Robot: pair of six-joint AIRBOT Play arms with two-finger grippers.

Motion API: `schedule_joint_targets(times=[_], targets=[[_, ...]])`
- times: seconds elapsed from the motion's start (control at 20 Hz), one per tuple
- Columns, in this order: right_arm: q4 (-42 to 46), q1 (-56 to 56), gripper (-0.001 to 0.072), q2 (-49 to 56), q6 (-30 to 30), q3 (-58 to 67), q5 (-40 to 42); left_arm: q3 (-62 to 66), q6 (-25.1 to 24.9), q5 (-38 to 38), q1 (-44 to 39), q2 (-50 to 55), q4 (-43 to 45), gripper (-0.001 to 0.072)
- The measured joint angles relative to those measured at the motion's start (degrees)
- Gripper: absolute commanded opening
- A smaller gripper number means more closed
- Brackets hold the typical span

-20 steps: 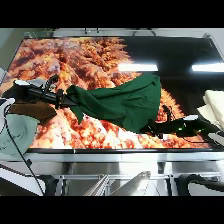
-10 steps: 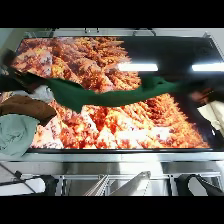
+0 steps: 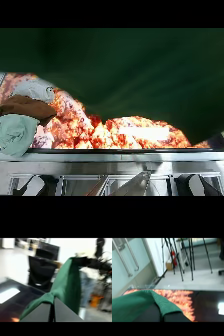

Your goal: Fold the shirts.

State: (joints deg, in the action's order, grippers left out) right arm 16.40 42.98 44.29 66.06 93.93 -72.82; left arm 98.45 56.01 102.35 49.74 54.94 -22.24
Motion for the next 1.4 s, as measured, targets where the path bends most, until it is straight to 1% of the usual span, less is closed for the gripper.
schedule_joint_targets(times=[0.1, 0.2, 0.25, 0.35, 0.4, 0.5, 0.6, 0.7, 0.8, 0.9, 1.0, 1.1, 1.25, 1.4], targets=[[-0.1, 0.2, 0.0020, 0.6, 0.5, 4.1, 0.7, 6.3, 0.5, -1.3, 3.8, -1.4, -0.7, 0.0018], [0.2, 0.3, 0.0020, 1.5, 1.1, 6.2, 0.7, 11.3, 1.4, -2.7, 5.4, -0.5, -0.4, 0.0017], [0.6, 0.3, 0.0020, 2.3, 1.4, 6.8, 0.7, 13.6, 1.8, -3.3, 5.4, 0.5, 1.9, 0.0018], [1.7, -0.7, 0.0021, 4.7, 1.9, 6.1, -0.2, 16.2, 2.6, -5.0, 2.9, 3.0, 10.0, 0.0019], [2.3, -2.3, 0.0020, 6.3, 2.3, 4.6, -0.4, 16.2, 2.7, -6.3, 0.2, 4.5, 14.5, 0.0019], [4.9, -7.4, 0.0020, 9.6, 2.6, -0.4, 0.3, 14.5, 2.1, -9.6, -7.8, 8.5, 24.5, 0.0019], [9.6, -14.1, 0.0020, 13.8, 3.0, -7.2, 3.7, 12.2, 1.4, -13.5, -17.6, 14.3, 36.4, 0.0019], [13.5, -19.5, 0.0021, 19.9, 3.0, -12.7, 8.7, 11.6, 0.9, -17.3, -26.8, 22.0, 48.7, 0.0019], [15.5, -22.8, 0.0021, 27.7, 3.0, -15.9, 12.9, 14.2, 1.1, -19.9, -33.9, 31.4, 59.7, 0.0020], [15.1, -24.6, 0.0021, 35.8, 1.8, -17.5, 16.3, 18.3, 2.0, -21.2, -38.5, 41.0, 66.8, 0.0020], [11.9, -25.6, 0.0020, 43.2, -1.6, -18.3, 18.8, 20.0, 2.8, -23.9, -41.0, 48.4, 70.8, 0.0021], [7.2, -26.1, 0.0020, 49.0, -5.4, -18.7, 20.7, 18.9, 3.5, -27.9, -41.8, 52.8, 72.5, 0.0027], [1.7, -26.3, 0.0020, 54.1, -10.6, -18.9, 23.2, 17.7, 4.0, -31.2, -40.7, 56.6, 69.5, 0.0027], [-0.5, -25.9, 0.0020, 56.1, -14.4, -18.9, 24.5, 17.8, 4.0, -31.1, -39.1, 58.9, 65.6, 0.0027]])
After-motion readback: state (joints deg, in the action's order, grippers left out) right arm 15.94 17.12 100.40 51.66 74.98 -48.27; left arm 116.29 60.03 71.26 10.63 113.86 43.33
